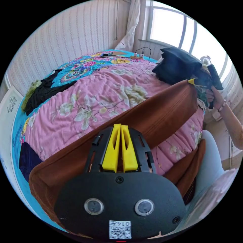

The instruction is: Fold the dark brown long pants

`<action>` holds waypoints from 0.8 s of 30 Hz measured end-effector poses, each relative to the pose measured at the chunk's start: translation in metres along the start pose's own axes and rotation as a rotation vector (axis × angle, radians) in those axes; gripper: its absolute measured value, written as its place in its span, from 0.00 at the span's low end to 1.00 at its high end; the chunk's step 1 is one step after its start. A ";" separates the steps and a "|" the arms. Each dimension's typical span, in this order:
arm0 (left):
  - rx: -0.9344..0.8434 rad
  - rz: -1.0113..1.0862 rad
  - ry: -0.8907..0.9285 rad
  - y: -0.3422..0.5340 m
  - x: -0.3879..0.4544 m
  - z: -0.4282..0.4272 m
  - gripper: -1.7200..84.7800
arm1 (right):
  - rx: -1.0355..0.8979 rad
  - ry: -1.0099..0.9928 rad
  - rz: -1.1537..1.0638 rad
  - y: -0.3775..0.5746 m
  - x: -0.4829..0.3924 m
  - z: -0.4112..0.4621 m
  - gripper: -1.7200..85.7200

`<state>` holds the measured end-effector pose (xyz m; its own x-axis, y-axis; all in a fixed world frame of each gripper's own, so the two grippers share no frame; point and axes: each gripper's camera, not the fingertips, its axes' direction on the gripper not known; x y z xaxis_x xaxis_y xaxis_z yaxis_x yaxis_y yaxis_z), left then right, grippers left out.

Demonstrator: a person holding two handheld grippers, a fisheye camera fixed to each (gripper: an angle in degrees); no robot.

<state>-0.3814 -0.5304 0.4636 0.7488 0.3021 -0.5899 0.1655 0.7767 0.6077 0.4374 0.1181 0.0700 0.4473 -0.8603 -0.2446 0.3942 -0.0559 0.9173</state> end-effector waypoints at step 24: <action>-0.167 0.154 0.115 0.174 0.109 -0.057 0.11 | -0.517 0.094 0.012 0.185 -0.061 0.050 0.17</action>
<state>-0.3081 -0.3309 0.4744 0.6775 0.4772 -0.5598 -0.0601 0.7944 0.6045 0.4427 0.1350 0.2705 0.5151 -0.8088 -0.2838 0.7228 0.2318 0.6510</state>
